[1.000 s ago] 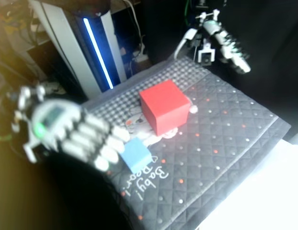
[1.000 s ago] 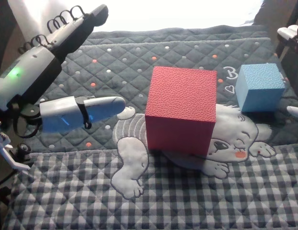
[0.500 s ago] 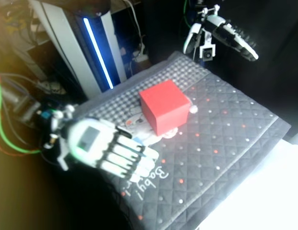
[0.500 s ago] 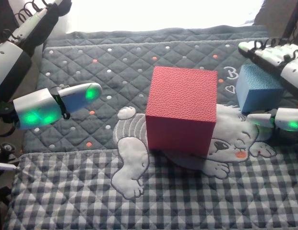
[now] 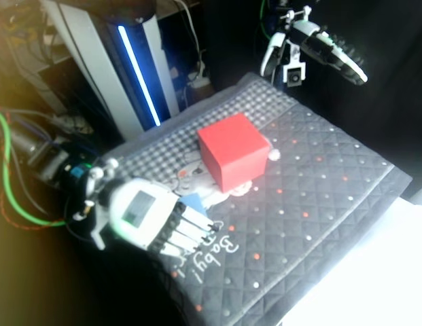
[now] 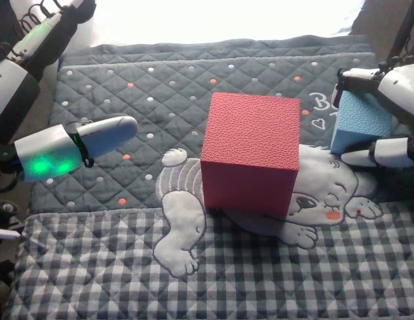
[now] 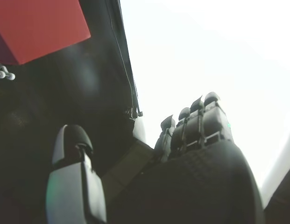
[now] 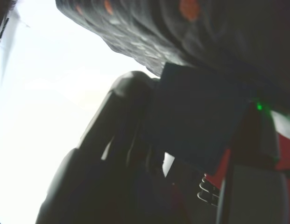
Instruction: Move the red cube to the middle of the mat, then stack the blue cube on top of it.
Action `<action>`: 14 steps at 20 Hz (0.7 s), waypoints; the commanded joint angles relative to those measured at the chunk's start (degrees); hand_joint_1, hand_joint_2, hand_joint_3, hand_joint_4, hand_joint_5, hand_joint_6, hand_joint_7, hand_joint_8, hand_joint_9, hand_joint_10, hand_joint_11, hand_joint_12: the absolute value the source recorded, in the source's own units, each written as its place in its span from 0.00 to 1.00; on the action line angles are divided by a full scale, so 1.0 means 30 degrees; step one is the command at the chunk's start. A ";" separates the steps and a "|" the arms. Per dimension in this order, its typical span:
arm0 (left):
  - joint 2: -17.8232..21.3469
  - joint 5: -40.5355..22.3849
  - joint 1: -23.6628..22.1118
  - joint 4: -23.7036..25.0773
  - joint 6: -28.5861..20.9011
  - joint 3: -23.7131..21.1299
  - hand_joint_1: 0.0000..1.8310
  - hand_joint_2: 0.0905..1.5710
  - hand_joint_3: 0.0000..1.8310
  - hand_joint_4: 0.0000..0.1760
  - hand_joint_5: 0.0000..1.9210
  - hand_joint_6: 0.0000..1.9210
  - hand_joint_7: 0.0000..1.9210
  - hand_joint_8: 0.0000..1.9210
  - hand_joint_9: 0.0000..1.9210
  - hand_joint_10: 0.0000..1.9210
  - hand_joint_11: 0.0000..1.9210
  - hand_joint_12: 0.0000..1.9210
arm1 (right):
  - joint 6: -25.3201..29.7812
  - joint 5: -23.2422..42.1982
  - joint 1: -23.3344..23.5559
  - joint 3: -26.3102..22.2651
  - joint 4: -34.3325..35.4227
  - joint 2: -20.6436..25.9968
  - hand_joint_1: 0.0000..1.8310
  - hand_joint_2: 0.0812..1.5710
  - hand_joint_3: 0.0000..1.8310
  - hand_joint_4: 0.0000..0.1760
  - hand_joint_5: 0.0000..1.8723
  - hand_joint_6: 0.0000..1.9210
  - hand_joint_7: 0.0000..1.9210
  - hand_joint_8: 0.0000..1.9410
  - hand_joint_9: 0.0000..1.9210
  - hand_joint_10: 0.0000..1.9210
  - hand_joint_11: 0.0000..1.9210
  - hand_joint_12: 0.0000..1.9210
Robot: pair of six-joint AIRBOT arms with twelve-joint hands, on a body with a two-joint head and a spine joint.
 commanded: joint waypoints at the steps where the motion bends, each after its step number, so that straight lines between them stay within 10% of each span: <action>1: 0.0100 -0.2455 -0.0161 0.0183 -0.0057 0.0001 0.30 0.61 0.01 0.39 0.00 0.00 0.00 0.00 0.00 0.00 0.00 0.00 | 0.0017 0.1178 0.0281 -0.0269 -0.0794 0.0219 0.82 0.82 0.00 0.00 0.76 1.00 0.78 1.00 0.81 1.00 0.84 1.00; 10: 0.0096 -0.2438 0.0145 -0.0243 -0.0063 0.0059 0.34 0.64 0.01 0.62 0.00 0.00 0.00 0.00 0.00 0.00 0.00 0.00 | 0.0431 0.5049 0.3079 -0.3153 -0.5294 0.2402 0.83 0.83 0.00 0.00 0.61 1.00 0.64 1.00 0.72 1.00 0.79 1.00; 11: 0.0096 -0.2434 0.0145 -0.0251 -0.0063 0.0064 0.32 0.64 0.01 0.66 0.00 0.00 0.00 0.00 0.00 0.00 0.00 0.00 | 0.0431 0.5355 0.3207 -0.3277 -0.5473 0.2498 0.62 0.93 0.00 0.00 0.34 0.92 0.35 1.00 0.68 1.00 0.76 1.00; 13: 0.0096 -0.2434 0.0190 -0.0358 -0.0063 0.0080 0.32 0.63 0.01 0.75 0.00 0.00 0.00 0.00 0.00 0.00 0.00 0.00 | 0.0435 0.6037 0.3577 -0.3497 -0.5935 0.2671 0.56 0.97 0.00 0.00 0.25 0.92 0.28 1.00 0.66 1.00 0.75 1.00; 14: 0.0092 -0.2443 0.0227 -0.0421 -0.0063 0.0087 0.31 0.64 0.01 0.75 0.00 0.00 0.00 0.00 0.00 0.00 0.00 0.00 | 0.0435 0.6325 0.3883 -0.3644 -0.6329 0.2818 0.78 0.83 0.00 0.00 0.61 0.98 0.60 1.00 0.69 1.00 0.73 1.00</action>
